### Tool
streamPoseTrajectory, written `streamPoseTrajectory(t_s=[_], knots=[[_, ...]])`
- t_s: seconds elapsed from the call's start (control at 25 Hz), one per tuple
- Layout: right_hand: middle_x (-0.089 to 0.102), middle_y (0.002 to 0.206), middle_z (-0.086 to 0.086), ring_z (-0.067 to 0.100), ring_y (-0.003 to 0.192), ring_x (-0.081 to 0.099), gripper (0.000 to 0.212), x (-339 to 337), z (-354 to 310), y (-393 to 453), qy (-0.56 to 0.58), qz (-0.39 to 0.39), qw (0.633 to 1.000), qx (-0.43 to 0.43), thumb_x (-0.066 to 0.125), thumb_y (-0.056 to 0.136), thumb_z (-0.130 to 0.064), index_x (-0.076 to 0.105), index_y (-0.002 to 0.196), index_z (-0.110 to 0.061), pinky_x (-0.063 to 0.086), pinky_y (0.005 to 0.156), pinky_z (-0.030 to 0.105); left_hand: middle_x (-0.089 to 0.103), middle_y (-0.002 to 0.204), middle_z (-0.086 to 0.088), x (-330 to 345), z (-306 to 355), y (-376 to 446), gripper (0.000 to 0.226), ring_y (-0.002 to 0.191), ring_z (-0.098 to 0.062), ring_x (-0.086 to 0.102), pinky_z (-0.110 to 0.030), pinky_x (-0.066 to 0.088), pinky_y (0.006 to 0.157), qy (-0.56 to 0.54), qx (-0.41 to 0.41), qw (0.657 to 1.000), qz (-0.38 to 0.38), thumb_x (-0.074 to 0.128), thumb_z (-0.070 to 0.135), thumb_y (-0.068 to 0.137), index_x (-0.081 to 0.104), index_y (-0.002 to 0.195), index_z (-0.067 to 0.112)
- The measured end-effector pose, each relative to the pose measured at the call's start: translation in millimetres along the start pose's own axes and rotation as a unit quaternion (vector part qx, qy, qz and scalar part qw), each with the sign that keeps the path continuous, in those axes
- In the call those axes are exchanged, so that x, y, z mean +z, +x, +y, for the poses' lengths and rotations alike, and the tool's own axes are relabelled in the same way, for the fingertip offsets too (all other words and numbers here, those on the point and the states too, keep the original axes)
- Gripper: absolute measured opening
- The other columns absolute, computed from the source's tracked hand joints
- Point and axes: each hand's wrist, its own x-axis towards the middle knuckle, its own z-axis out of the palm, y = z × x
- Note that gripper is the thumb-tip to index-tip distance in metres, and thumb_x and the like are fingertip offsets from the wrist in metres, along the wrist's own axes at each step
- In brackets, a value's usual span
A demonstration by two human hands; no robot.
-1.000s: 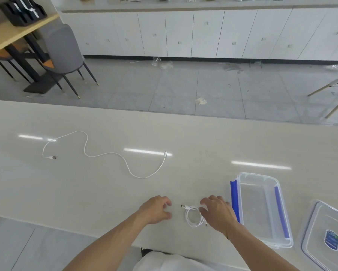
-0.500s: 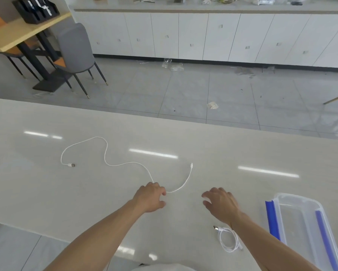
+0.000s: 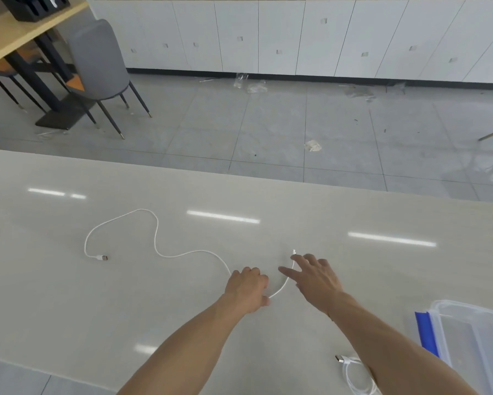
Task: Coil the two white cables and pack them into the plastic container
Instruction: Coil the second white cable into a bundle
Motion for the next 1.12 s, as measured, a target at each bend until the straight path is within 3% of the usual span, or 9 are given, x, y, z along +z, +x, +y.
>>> streamPoseTrajectory(t_s=[0.16, 0.4, 0.48, 0.56, 0.72, 0.8, 0.88, 0.92, 1.12], knots=[[0.043, 0.151, 0.0, 0.026, 0.137, 0.037, 0.039, 3.3, 5.1, 12.8, -0.015, -0.01, 1.0, -0.006, 0.045, 0.101, -0.016, 0.055, 0.136, -0.03, 0.036, 0.104, 0.039, 0.059, 0.117, -0.008, 6.3, 5.8, 7.8, 0.034, 0.111, -0.029, 0.053, -0.04, 0.041, 0.092, 0.009, -0.004, 0.999, 0.032, 0.055, 0.038, 0.095, 0.06, 0.117, 0.013], [0.057, 0.132, -0.001, 0.025, 0.126, 0.048, 0.034, 21.2, 5.8, -3.0, 0.015, -0.012, 1.0, 0.001, 0.049, 0.097, -0.015, 0.058, 0.129, -0.022, 0.041, 0.096, 0.035, 0.062, 0.112, -0.008, 19.0, 17.1, 8.8, 0.02, 0.108, -0.029, 0.055, -0.04, 0.043, 0.086, 0.003, 0.018, 0.997, 0.07, 0.05, 0.022, 0.096, 0.061, 0.11, 0.013], [0.066, 0.118, -0.002, 0.025, 0.111, 0.061, 0.035, 14.5, 1.3, -10.1, 0.028, 0.035, 0.999, -0.007, 0.07, 0.084, -0.018, 0.068, 0.119, -0.024, 0.051, 0.085, 0.035, 0.062, 0.112, -0.009, 19.6, 19.4, 8.8, 0.019, 0.107, -0.03, 0.056, -0.04, 0.043, 0.084, 0.014, 0.028, 0.997, 0.072, 0.048, 0.017, 0.096, 0.061, 0.11, 0.011], [0.074, 0.102, -0.003, 0.021, 0.09, 0.072, 0.053, 12.6, -2.8, -13.1, 0.042, 0.062, 0.997, -0.009, 0.093, 0.053, -0.018, 0.077, 0.103, -0.028, 0.058, 0.066, 0.032, 0.062, 0.111, -0.009, 18.0, 20.3, 7.7, 0.021, 0.106, -0.03, 0.056, -0.04, 0.043, 0.083, 0.014, 0.039, 0.996, 0.073, 0.047, 0.015, 0.095, 0.061, 0.11, 0.011], [0.077, 0.088, -0.01, 0.016, 0.08, 0.075, 0.047, 15.2, -4.0, -14.9, 0.056, 0.083, 0.994, -0.041, 0.1, 0.038, -0.026, 0.079, 0.08, -0.033, 0.059, 0.06, 0.026, 0.062, 0.108, -0.005, 15.0, 15.1, -1.2, 0.02, 0.1, -0.029, 0.059, -0.038, 0.041, 0.078, -0.032, 0.062, 0.994, 0.085, 0.045, 0.019, 0.095, 0.06, 0.106, 0.014], [0.075, 0.085, -0.013, 0.015, 0.084, 0.073, 0.032, 15.5, -1.3, -15.7, 0.046, 0.08, 0.995, -0.026, 0.096, 0.05, -0.026, 0.076, 0.074, -0.031, 0.057, 0.065, 0.026, 0.064, 0.105, -0.004, 12.6, 9.3, -7.7, 0.017, 0.094, -0.029, 0.061, -0.035, 0.039, 0.074, -0.067, 0.052, 0.993, 0.083, 0.045, 0.022, 0.095, 0.058, 0.103, 0.016], [0.072, 0.1, -0.011, 0.017, 0.104, 0.064, 0.008, 15.9, 1.3, -18.5, 0.051, 0.063, 0.997, 0.001, 0.074, 0.084, -0.027, 0.072, 0.092, -0.027, 0.049, 0.083, 0.03, 0.067, 0.101, -0.003, 8.3, 2.8, -13.4, 0.014, 0.089, -0.03, 0.063, -0.035, 0.043, 0.071, -0.106, 0.029, 0.991, 0.077, 0.044, 0.025, 0.095, 0.055, 0.101, 0.018], [0.07, 0.106, -0.01, 0.017, 0.11, 0.06, 0.011, 17.0, 2.6, -20.5, 0.074, 0.043, 0.996, 0.024, 0.059, 0.095, -0.029, 0.068, 0.102, -0.027, 0.043, 0.088, 0.031, 0.068, 0.1, -0.002, 5.6, -0.7, -16.4, 0.013, 0.088, -0.03, 0.063, -0.036, 0.046, 0.071, -0.123, 0.02, 0.989, 0.075, 0.044, 0.026, 0.095, 0.054, 0.101, 0.019], [0.076, 0.096, -0.006, 0.014, 0.087, 0.067, 0.014, -0.6, -1.9, -46.0, 0.315, -0.04, 0.946, 0.066, 0.06, 0.095, -0.03, 0.071, 0.103, -0.029, 0.05, 0.08, 0.03, 0.067, 0.1, 0.007, -13.7, -15.4, -33.3, 0.006, 0.089, -0.018, 0.064, -0.037, 0.053, 0.076, -0.2, 0.018, 0.972, 0.119, 0.049, 0.027, 0.096, 0.053, 0.099, 0.023]])
